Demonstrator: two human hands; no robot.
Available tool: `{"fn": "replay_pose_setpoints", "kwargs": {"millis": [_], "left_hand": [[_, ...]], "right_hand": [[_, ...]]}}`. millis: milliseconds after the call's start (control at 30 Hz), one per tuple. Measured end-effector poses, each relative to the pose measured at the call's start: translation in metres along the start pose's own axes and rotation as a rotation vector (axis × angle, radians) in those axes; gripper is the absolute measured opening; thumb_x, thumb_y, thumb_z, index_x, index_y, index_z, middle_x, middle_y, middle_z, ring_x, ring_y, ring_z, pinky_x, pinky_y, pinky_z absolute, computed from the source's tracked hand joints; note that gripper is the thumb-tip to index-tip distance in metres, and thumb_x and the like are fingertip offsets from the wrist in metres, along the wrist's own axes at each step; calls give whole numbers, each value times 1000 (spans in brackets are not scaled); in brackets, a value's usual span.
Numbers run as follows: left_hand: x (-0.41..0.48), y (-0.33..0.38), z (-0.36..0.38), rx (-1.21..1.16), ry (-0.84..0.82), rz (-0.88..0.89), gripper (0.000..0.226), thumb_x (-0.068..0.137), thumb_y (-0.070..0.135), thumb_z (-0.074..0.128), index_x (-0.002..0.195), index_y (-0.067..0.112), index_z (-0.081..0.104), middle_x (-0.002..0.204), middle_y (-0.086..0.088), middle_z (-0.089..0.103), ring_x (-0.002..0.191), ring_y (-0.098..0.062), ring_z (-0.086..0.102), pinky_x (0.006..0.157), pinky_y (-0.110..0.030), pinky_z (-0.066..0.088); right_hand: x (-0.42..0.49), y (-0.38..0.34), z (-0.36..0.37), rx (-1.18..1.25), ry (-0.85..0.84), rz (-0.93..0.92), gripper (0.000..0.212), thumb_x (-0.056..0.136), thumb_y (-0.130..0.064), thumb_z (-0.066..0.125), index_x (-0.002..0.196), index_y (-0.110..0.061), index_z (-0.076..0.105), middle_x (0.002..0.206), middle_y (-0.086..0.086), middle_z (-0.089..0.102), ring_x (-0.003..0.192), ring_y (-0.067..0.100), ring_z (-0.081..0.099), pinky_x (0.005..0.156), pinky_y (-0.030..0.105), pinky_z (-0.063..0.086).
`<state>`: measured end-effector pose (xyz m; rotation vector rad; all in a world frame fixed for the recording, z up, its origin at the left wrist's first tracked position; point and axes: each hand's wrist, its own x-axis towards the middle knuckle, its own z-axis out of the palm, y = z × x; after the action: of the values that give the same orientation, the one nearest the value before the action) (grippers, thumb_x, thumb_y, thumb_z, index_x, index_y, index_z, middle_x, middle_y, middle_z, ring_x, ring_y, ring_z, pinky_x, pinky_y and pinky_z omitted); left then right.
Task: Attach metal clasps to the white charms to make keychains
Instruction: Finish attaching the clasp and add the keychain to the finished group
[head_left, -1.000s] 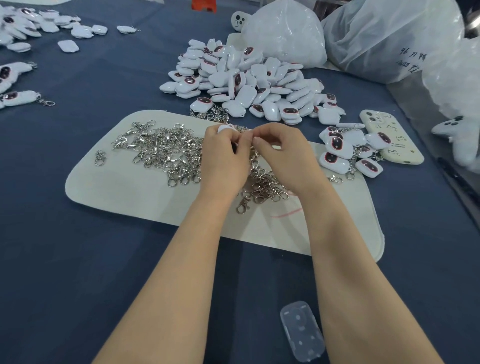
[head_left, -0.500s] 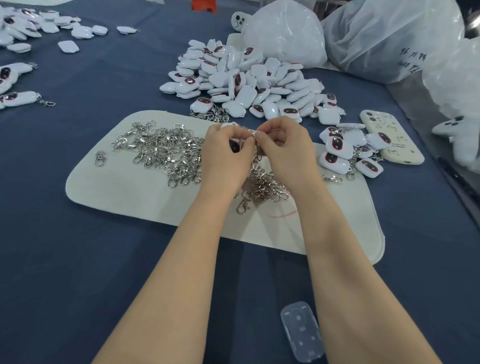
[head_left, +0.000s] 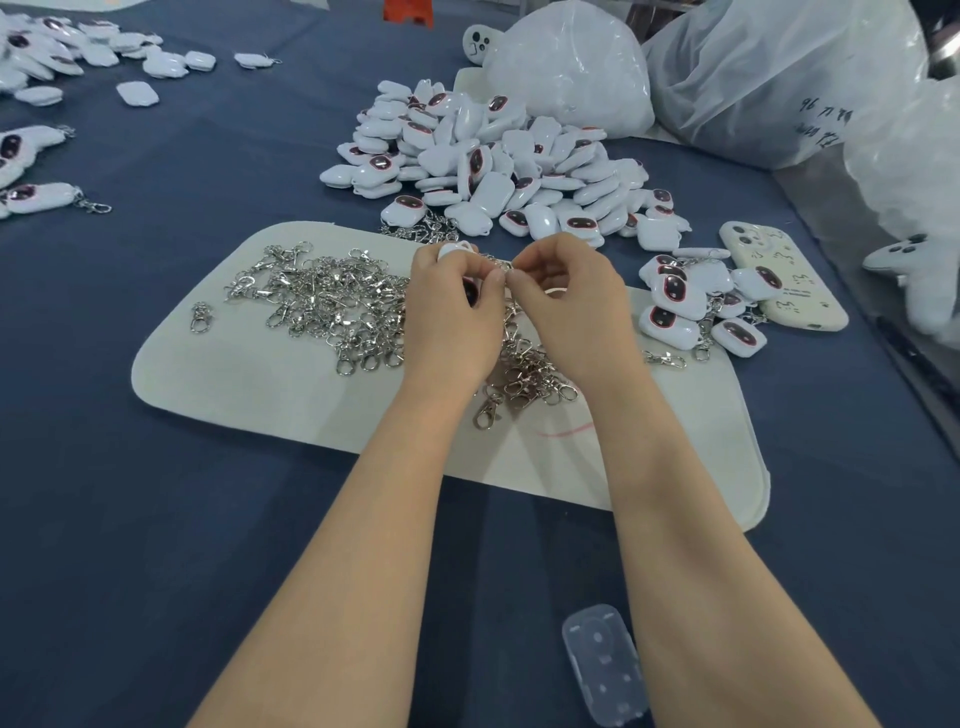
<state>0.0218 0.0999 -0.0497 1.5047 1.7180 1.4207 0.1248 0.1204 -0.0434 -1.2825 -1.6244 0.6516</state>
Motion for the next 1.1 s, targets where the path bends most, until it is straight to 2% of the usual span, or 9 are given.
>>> {"fn": "replay_pose_setpoints", "kwargs": {"millis": [300, 467, 800, 967, 1100], "left_hand": [[1, -2, -1, 71, -9, 64, 7, 92, 11, 56, 92, 8, 62, 105, 2, 42, 85, -13, 53, 76, -12, 36], [2, -3, 0, 108, -6, 80, 8, 92, 12, 56, 94, 7, 61, 106, 2, 42, 86, -15, 55, 76, -14, 37], [1, -3, 1, 110, 18, 95, 9, 92, 11, 55, 93, 5, 61, 106, 2, 41, 83, -13, 52, 75, -11, 35], [1, -4, 1, 117, 22, 93, 9, 92, 12, 56, 93, 5, 61, 106, 2, 41, 82, -12, 51, 74, -10, 33], [1, -4, 1, 117, 27, 96, 9, 92, 11, 56, 93, 5, 62, 105, 1, 41, 82, -12, 50, 74, -10, 33]], "right_hand": [[0, 2, 3, 20, -19, -2, 12, 83, -7, 63, 84, -17, 57, 73, -14, 58, 63, -6, 50, 65, 9, 42], [-1, 3, 5, 10, -40, -13, 15, 85, -6, 60, 85, -19, 53, 76, -14, 55, 65, -8, 50, 65, 8, 41], [-1, 2, 4, 21, -26, 17, 10, 85, -9, 63, 87, -16, 57, 74, -13, 56, 65, -1, 50, 65, 10, 42], [-1, 2, 3, -2, -30, 11, 10, 85, -9, 63, 84, -18, 57, 72, -14, 56, 61, -5, 49, 63, 9, 42], [-1, 1, 4, 12, -30, 20, 9, 85, -9, 63, 87, -16, 58, 74, -13, 56, 66, -1, 50, 66, 11, 43]]}}
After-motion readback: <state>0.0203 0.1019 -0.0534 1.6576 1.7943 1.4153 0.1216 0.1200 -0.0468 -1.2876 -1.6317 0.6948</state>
